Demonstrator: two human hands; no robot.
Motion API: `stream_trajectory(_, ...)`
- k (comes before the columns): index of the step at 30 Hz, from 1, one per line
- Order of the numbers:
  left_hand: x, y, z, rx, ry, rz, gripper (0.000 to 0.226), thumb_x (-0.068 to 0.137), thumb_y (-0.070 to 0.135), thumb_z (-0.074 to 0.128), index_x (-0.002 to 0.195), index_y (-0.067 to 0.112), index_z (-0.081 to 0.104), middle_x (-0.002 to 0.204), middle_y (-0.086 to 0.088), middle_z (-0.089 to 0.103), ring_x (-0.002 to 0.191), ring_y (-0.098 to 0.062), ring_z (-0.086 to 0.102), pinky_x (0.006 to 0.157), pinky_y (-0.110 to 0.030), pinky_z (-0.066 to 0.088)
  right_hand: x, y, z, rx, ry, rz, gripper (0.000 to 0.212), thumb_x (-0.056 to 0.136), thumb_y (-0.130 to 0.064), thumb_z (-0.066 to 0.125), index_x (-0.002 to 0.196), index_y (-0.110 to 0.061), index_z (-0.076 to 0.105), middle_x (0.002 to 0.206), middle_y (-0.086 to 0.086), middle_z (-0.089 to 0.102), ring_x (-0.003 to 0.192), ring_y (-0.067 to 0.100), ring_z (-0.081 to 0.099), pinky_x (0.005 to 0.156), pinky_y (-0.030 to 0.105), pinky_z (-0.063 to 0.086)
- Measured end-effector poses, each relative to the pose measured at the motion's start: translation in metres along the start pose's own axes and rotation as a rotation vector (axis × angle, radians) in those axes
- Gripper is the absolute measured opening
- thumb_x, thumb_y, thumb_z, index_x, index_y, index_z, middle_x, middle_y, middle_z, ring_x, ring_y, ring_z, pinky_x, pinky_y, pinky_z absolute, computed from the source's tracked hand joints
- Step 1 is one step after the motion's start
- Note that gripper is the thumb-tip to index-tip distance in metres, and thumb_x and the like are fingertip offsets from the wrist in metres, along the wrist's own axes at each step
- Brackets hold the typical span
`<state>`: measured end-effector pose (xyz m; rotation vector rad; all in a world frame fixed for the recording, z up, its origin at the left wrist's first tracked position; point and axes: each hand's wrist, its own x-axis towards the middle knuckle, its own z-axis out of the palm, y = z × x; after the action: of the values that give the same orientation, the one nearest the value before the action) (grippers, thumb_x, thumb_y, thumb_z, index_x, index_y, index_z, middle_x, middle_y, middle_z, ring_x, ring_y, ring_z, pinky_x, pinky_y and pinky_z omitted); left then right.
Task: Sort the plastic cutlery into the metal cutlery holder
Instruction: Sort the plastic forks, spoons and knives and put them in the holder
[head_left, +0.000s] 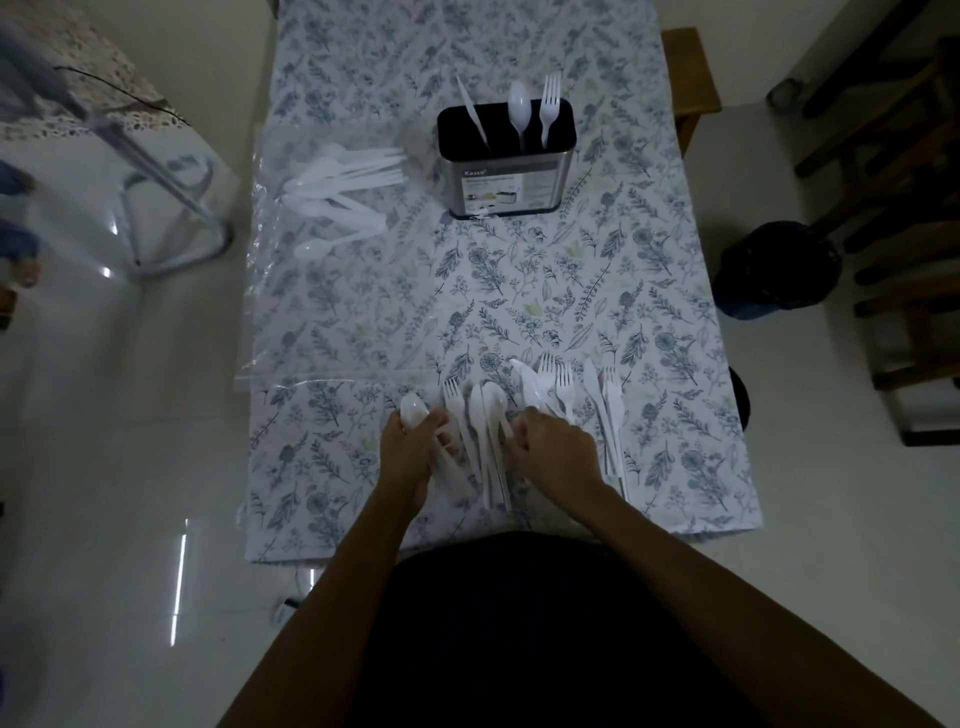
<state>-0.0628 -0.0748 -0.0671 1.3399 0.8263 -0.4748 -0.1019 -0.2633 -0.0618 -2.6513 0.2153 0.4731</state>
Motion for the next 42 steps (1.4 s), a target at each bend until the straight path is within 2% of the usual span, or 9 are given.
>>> stream_trajectory(8, -0.001, -0.002, -0.001, -0.040, -0.047, 0.015, 0.050, 0.085, 0.015, 0.082, 0.127, 0.003, 0.058, 0.098, -0.018, 0.066, 0.074, -0.023, 0.066, 0.063, -0.035, 0.057, 0.003, 0.006, 0.002, 0.124, 0.003, 0.093, 0.023, 0.097, -0.039, 0.056, 0.091, -0.019, 0.066, 0.076, -0.005, 0.068, 0.066, 0.015, 0.063, 0.058, 0.026, 0.046)
stream_trajectory(12, -0.003, -0.002, 0.003, 0.006, -0.127, 0.042, 0.065, 0.076, 0.031, 0.090, 0.124, -0.001, 0.060, 0.100, -0.026, 0.068, 0.084, -0.034, 0.068, 0.072, -0.047, 0.060, -0.009, 0.004, -0.007, 0.398, -0.094, -0.036, 0.016, 0.093, -0.038, 0.066, 0.084, -0.025, 0.067, 0.070, -0.015, 0.064, 0.064, 0.001, 0.061, 0.061, 0.025, 0.049)
stream_trajectory(14, -0.007, -0.001, 0.007, 0.061, -0.196, 0.073, 0.049, 0.080, 0.030, 0.087, 0.116, 0.003, 0.065, 0.103, -0.022, 0.074, 0.093, -0.038, 0.072, 0.081, -0.054, 0.060, -0.013, -0.004, -0.010, 0.454, -0.178, -0.120, 0.017, 0.091, -0.038, 0.068, 0.081, -0.024, 0.069, 0.067, -0.013, 0.065, 0.057, -0.003, 0.059, 0.059, 0.019, 0.044)
stream_trajectory(16, -0.009, 0.000, 0.011, 0.082, -0.221, 0.097, 0.023, 0.091, 0.015, 0.076, 0.109, 0.007, 0.064, 0.089, -0.012, 0.077, 0.080, -0.027, 0.074, 0.071, -0.044, 0.063, -0.014, -0.012, -0.010, 0.430, -0.237, -0.173, 0.019, 0.093, -0.036, 0.066, 0.081, -0.023, 0.072, 0.068, -0.010, 0.070, 0.056, -0.001, 0.060, 0.057, 0.020, 0.045)
stream_trajectory(19, -0.010, 0.001, 0.012, 0.117, -0.066, 0.105, 0.029, 0.093, 0.006, 0.068, 0.118, 0.006, 0.052, 0.094, -0.014, 0.069, 0.073, -0.020, 0.068, 0.060, -0.035, 0.058, -0.010, -0.018, -0.004, 0.255, -0.154, -0.204, 0.021, 0.098, -0.030, 0.055, 0.099, -0.022, 0.074, 0.085, 0.000, 0.074, 0.072, 0.019, 0.069, 0.062, 0.029, 0.050)
stream_trajectory(23, 0.000, 0.000, -0.003, 0.056, 0.094, 0.095, 0.036, 0.094, 0.007, 0.066, 0.124, 0.010, 0.047, 0.097, -0.012, 0.066, 0.072, -0.019, 0.066, 0.063, -0.037, 0.061, -0.002, -0.012, 0.003, 0.090, -0.097, -0.230, 0.034, 0.098, -0.020, 0.047, 0.124, -0.035, 0.063, 0.103, 0.003, 0.074, 0.087, 0.025, 0.071, 0.074, 0.038, 0.058)
stream_trajectory(29, 0.004, 0.000, -0.021, -0.023, 0.098, 0.080, 0.033, 0.093, 0.006, 0.068, 0.119, 0.018, 0.050, 0.102, -0.013, 0.065, 0.078, -0.022, 0.063, 0.081, -0.051, 0.060, 0.001, 0.009, -0.001, 0.025, -0.020, -0.064, 0.027, 0.099, -0.034, 0.041, 0.112, -0.031, 0.064, 0.099, -0.001, 0.067, 0.088, 0.022, 0.068, 0.074, 0.036, 0.056)
stream_trajectory(34, 0.002, -0.008, -0.016, 0.042, 0.124, 0.053, 0.033, 0.094, 0.011, 0.067, 0.124, 0.011, 0.053, 0.108, -0.019, 0.064, 0.085, -0.026, 0.064, 0.076, -0.045, 0.061, -0.003, -0.003, 0.006, 0.001, -0.075, -0.288, 0.034, 0.098, -0.031, 0.045, 0.129, -0.034, 0.059, 0.104, 0.002, 0.063, 0.091, 0.025, 0.067, 0.070, 0.037, 0.056)
stream_trajectory(42, -0.005, -0.002, -0.006, 0.167, -0.166, 0.034, 0.019, 0.101, 0.012, 0.057, 0.119, 0.013, 0.060, 0.106, -0.016, 0.074, 0.086, -0.027, 0.070, 0.076, -0.043, 0.059, -0.003, -0.009, 0.001, 0.180, -0.043, -0.244, 0.032, 0.097, -0.040, 0.051, 0.126, -0.029, 0.058, 0.101, -0.003, 0.067, 0.086, 0.017, 0.066, 0.072, 0.037, 0.058)
